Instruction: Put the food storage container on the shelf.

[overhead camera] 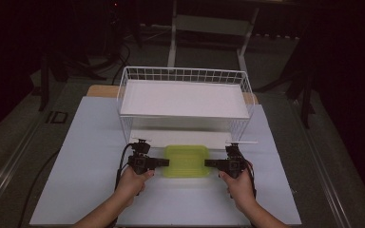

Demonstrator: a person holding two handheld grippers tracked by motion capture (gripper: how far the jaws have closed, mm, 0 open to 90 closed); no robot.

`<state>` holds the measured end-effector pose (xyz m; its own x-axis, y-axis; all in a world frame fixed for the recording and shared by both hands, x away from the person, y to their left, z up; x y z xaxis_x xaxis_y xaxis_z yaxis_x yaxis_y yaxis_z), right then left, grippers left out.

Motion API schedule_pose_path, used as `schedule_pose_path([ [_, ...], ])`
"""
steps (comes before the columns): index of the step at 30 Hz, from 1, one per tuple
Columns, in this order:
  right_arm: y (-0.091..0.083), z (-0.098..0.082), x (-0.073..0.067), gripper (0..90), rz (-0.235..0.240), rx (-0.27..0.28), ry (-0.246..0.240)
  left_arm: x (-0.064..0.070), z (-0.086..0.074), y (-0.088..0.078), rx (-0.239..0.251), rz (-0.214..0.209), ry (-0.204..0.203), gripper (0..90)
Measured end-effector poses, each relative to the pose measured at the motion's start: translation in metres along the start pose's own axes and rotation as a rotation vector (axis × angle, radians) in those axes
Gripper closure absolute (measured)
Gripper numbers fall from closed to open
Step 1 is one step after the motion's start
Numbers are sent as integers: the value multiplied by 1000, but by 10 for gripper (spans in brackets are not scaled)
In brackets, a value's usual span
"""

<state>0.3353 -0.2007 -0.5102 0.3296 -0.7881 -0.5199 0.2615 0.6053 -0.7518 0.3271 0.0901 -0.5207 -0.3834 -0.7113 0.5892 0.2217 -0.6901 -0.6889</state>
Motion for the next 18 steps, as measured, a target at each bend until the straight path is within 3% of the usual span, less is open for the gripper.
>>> schedule_pose_path([
  [7, -3, -3, -3, 771, 2, 1, -2, 5, -4, -2, 0, 16, -7, 748],
  [10, -4, -5, -4, 780, 2, -1, 2, 7, -6, -4, -2, 9, -27, 765],
  [18, -9, -1, -13, 792, 5, 5, -26, 10, -2, -14, 38, 27, -37, 802],
])
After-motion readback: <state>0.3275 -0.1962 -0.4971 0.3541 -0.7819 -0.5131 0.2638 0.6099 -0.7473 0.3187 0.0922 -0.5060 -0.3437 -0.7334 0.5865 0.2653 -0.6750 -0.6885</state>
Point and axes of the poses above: each handheld gripper's, and its own axes: y roughly forward along the jaws, z roughly out of its top, x roughly to its right, the point moved 2 cm from there along y, roughly forward along the jaws, and after that the axes turned 6 degrees about -x, right-handed, at the moved point
